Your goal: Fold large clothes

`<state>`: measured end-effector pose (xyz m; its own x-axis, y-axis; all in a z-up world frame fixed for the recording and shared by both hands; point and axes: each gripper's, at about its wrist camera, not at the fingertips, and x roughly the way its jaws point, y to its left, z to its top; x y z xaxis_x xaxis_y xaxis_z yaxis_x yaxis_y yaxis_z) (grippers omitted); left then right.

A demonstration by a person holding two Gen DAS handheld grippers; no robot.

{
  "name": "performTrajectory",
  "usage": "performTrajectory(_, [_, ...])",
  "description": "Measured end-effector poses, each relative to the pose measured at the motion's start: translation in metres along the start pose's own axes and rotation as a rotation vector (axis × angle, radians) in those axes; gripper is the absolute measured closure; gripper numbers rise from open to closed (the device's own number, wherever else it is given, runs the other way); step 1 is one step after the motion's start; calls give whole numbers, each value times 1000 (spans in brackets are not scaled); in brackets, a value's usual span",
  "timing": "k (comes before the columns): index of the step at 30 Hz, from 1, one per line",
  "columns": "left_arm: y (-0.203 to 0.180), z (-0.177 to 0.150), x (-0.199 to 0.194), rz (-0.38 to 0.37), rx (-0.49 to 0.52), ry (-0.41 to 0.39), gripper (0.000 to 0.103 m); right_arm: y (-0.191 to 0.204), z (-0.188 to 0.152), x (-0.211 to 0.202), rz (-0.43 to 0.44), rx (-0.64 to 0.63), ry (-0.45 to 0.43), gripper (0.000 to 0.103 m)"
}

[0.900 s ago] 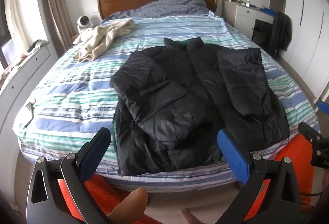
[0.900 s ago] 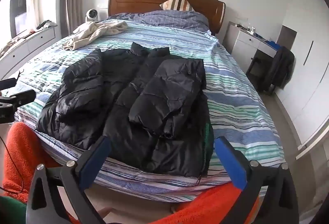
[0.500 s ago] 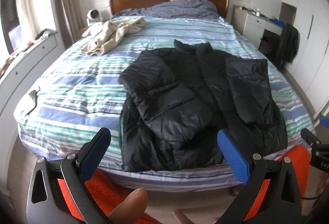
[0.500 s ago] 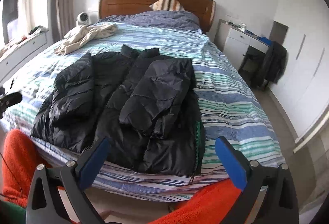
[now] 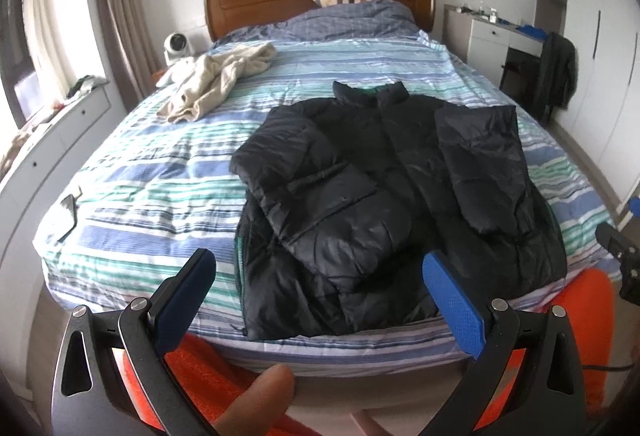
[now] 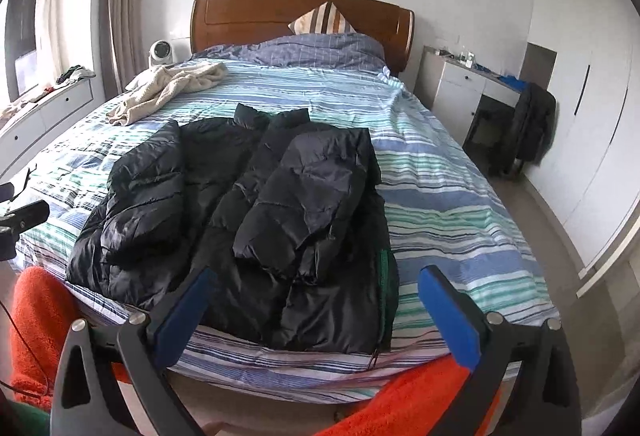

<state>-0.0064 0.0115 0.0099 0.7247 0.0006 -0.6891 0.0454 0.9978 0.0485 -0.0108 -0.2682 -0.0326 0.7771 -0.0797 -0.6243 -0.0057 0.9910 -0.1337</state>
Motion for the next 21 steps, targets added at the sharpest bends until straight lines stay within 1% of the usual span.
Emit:
performTrajectory(2, [1,2,2,4,22,2,0,2,2,-1,-7,-21,-14,0])
performTrajectory(5, [2,6,1,35,45,-22,0,4,6,-6,0,-53,-42,0])
performTrajectory(7, [3,9,-2,38,39,-41,0,6,7,-11,30,-71,-71,0])
performTrajectory(10, [5,12,-3,27,15,-48,0,10,8,-14,78,-84,-92,0])
performTrajectory(13, [4,12,-2,13,3,-41,0,14,10,-12,114,-76,-87,0])
performTrajectory(15, [3,11,-1,11,6,-39,0,15,10,-11,122,-74,-84,0])
performTrajectory(19, [1,10,3,19,15,-39,0,20,9,-8,122,-89,-66,0])
performTrajectory(21, [1,9,3,24,13,-40,0,22,8,-5,102,-97,-45,0])
